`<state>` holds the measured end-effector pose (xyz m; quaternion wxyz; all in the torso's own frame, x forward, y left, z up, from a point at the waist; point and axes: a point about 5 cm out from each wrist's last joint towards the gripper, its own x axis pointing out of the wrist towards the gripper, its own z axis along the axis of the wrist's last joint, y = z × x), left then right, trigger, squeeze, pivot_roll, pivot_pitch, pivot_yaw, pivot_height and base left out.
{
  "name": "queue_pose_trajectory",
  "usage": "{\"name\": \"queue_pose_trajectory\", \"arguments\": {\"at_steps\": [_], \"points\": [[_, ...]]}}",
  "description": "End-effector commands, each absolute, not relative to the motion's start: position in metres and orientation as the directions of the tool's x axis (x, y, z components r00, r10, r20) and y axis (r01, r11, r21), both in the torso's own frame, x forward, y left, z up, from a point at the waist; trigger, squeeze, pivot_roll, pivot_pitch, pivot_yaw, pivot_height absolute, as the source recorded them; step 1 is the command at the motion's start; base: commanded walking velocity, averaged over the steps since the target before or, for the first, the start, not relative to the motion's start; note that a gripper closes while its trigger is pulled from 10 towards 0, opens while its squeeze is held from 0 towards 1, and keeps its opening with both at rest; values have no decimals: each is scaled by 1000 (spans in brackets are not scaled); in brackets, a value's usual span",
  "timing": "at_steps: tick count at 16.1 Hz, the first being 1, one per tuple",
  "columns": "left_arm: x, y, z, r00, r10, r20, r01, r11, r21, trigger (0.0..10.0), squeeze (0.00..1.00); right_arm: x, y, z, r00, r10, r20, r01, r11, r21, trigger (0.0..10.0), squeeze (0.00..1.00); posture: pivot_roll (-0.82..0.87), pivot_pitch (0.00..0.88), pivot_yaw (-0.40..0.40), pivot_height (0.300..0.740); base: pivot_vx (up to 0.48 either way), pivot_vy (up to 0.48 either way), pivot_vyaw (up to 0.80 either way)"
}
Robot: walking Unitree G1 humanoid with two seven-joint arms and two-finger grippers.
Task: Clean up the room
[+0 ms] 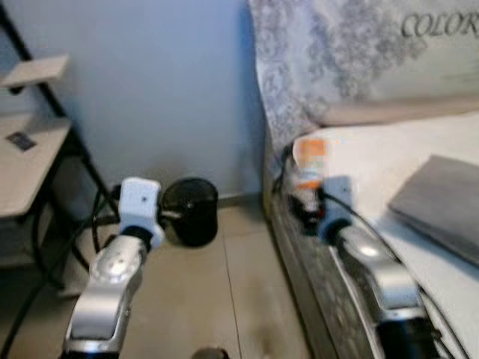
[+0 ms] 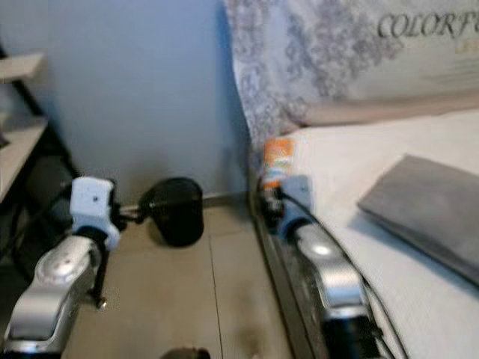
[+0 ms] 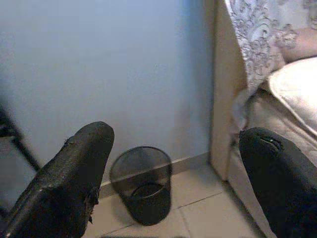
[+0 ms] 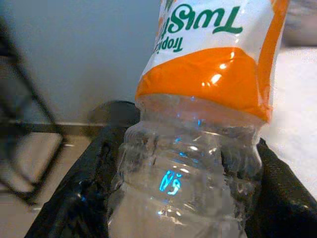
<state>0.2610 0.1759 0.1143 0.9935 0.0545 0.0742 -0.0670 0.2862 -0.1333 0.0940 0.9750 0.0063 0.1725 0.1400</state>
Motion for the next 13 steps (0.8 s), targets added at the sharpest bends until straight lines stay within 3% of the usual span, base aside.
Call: {"name": "queue_pose_trajectory", "arguments": {"at_steps": [1,8,13], "points": [[261,175,114,980,-126,-153,142,985,99,10000,0,289,-140,96,911,250,-328,-250,967,42,10000,0,18,0,58,740,0,0,0],[264,181,116,982,-107,-155,126,985,119,10000,0,293,-133,97,920,243,-308,-260,965,-17,10000,0,34,0,47,740,266,0,0],[265,184,119,981,-113,-157,135,982,133,10000,0,294,-133,93,913,244,-326,-248,968,31,10000,0,38,0,55,740,331,0,115]]}}
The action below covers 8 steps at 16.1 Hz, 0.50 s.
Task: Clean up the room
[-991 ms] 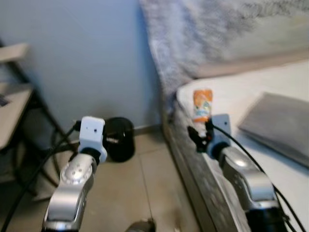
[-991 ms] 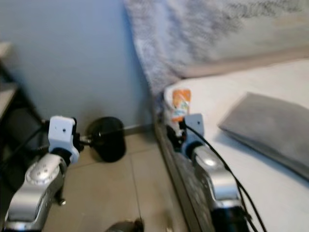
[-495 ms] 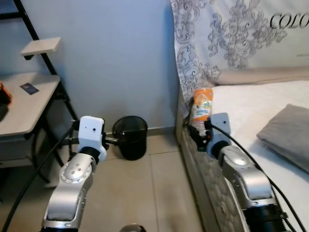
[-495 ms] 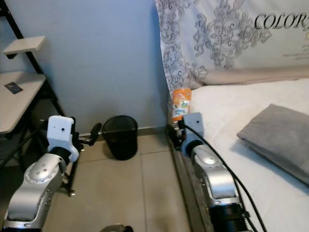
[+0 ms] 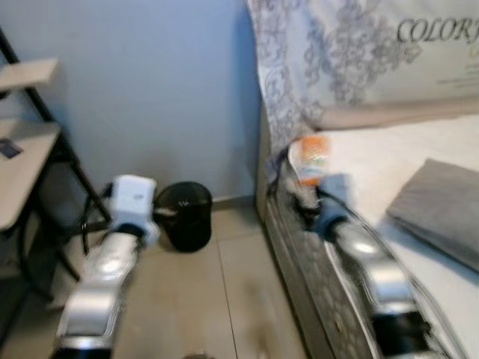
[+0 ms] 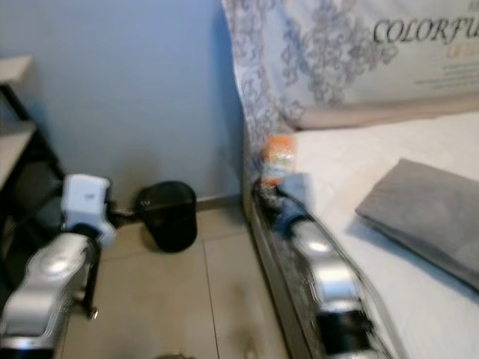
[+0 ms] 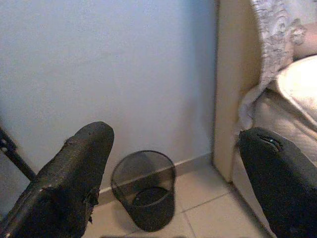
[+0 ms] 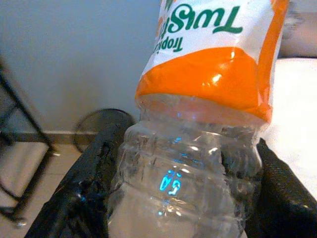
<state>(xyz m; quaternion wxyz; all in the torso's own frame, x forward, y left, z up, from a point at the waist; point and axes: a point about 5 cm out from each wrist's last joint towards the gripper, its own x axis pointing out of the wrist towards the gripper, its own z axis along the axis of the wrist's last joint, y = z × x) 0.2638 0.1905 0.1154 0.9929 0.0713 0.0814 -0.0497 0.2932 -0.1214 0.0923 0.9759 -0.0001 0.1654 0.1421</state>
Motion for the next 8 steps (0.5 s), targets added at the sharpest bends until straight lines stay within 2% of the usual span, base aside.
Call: {"name": "queue_pose_trajectory", "arguments": {"at_steps": [1,3,8], "points": [[266,184,119,981,-114,-157,136,982,134,10000,0,295,-133,93,914,243,-325,-246,969,33,10000,0,38,0,57,740,341,0,800],[267,183,120,980,-121,-159,144,980,136,10000,0,296,-133,92,918,223,-327,-228,973,25,10000,0,38,0,64,740,341,0,600],[270,185,120,978,-127,-165,151,978,140,10000,0,296,-135,90,923,203,-328,-209,978,20,10000,0,32,0,78,740,340,0,0]]}}
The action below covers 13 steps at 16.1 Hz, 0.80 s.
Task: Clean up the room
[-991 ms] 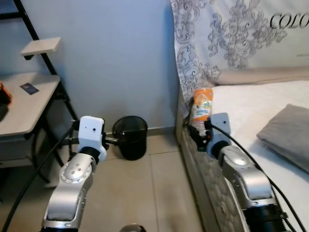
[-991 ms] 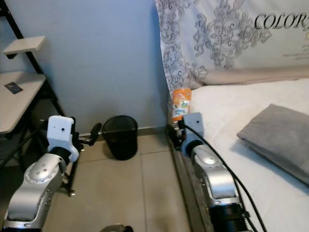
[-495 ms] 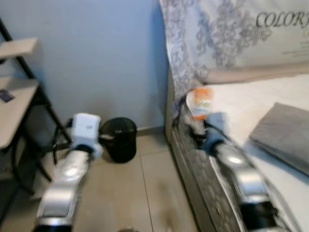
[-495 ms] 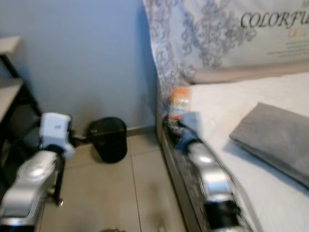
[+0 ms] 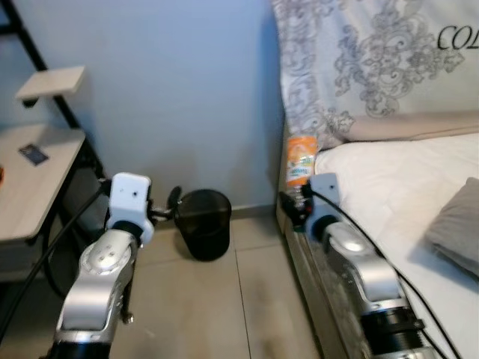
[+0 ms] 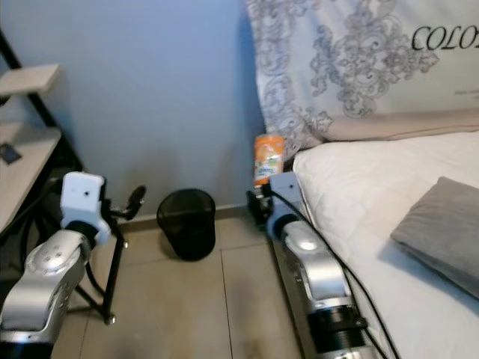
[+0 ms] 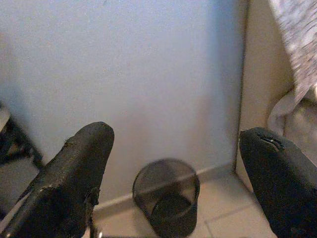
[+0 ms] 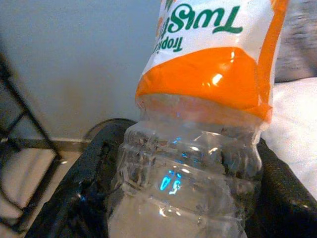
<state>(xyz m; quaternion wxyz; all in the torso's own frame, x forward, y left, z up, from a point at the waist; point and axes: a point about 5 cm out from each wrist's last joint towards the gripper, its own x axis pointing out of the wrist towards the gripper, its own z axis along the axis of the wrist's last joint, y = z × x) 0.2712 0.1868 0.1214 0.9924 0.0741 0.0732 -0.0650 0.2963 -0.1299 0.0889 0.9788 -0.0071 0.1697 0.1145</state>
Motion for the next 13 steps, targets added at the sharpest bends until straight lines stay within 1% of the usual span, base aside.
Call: {"name": "queue_pose_trajectory", "arguments": {"at_steps": [1,7,9,12,13], "points": [[272,184,121,978,-129,-165,153,978,141,10000,0,297,-136,90,923,202,-328,-207,978,20,10000,0,36,0,77,740,337,0,0],[274,187,117,976,-129,-176,154,979,136,10000,0,298,-140,88,921,197,-335,-206,979,10,10000,0,31,0,75,740,339,0,0],[274,187,118,975,-136,-176,163,976,146,10000,0,297,-137,88,915,225,-334,-238,971,3,10000,0,35,0,73,740,341,0,0],[278,192,121,977,-132,-170,160,974,162,10000,0,298,-138,85,915,213,-343,-224,975,8,10000,0,39,0,75,740,341,0,717],[279,192,121,977,-132,-168,160,974,162,10000,0,299,-138,86,915,210,-345,-221,975,6,10000,0,41,0,73,740,341,0,0]]}}
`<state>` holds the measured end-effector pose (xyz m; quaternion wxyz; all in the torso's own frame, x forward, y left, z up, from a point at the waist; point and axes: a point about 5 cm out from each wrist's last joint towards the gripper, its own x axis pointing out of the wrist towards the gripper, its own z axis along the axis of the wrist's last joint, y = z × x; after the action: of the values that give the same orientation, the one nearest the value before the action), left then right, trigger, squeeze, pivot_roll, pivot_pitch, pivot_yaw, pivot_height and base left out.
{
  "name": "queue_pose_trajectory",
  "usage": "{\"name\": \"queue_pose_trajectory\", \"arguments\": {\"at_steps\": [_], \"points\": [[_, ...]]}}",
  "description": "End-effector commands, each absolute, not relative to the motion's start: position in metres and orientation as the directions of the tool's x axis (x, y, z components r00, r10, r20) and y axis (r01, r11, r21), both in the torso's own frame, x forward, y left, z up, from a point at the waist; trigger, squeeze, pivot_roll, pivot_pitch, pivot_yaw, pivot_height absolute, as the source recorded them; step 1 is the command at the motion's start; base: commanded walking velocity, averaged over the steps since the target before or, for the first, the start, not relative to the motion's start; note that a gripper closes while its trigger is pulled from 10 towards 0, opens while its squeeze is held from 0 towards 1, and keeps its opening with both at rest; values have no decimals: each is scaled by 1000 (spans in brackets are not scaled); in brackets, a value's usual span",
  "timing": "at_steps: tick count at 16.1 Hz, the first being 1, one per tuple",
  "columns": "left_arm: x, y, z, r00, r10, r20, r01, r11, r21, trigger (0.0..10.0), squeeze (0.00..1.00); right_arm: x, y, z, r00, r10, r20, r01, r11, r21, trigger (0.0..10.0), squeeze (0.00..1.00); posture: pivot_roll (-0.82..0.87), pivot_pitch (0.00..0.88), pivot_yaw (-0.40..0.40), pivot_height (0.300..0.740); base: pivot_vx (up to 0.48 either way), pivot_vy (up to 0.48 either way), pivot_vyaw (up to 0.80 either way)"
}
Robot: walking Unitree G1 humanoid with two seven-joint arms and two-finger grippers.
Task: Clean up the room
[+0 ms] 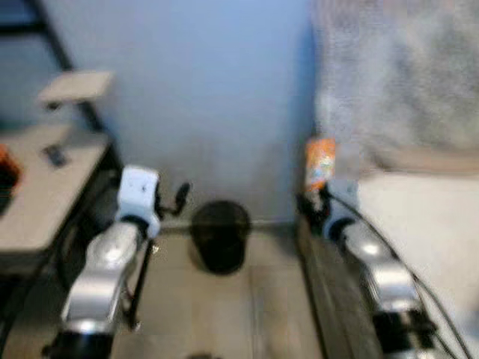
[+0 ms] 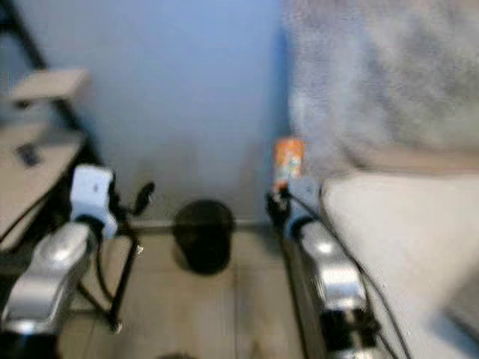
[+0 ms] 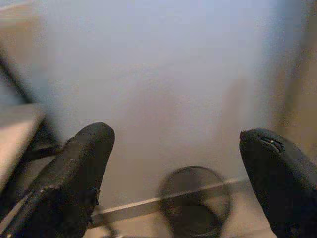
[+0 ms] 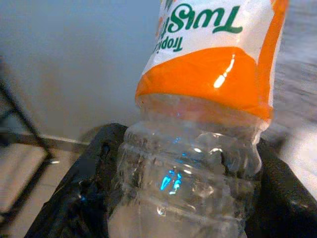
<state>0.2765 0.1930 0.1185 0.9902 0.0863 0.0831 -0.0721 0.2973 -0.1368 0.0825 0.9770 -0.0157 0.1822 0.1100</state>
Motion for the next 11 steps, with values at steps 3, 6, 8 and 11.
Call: {"name": "queue_pose_trajectory", "arguments": {"at_steps": [3,6,8,11], "points": [[280,189,122,976,-142,-166,170,972,164,10000,0,299,-141,84,912,201,-357,-214,977,4,10000,0,43,0,69,740,341,0,0],[280,188,122,975,-148,-167,175,972,159,10000,0,299,-142,84,912,199,-360,-215,977,-5,10000,0,40,0,69,740,341,0,0],[280,186,121,974,-153,-169,180,971,157,10000,0,299,-141,83,911,199,-362,-218,976,-10,10000,0,40,0,71,740,345,0,0],[280,185,121,973,-156,-170,183,971,156,10000,0,299,-141,84,910,202,-363,-224,974,-19,10000,0,40,0,71,740,341,0,0]]}}
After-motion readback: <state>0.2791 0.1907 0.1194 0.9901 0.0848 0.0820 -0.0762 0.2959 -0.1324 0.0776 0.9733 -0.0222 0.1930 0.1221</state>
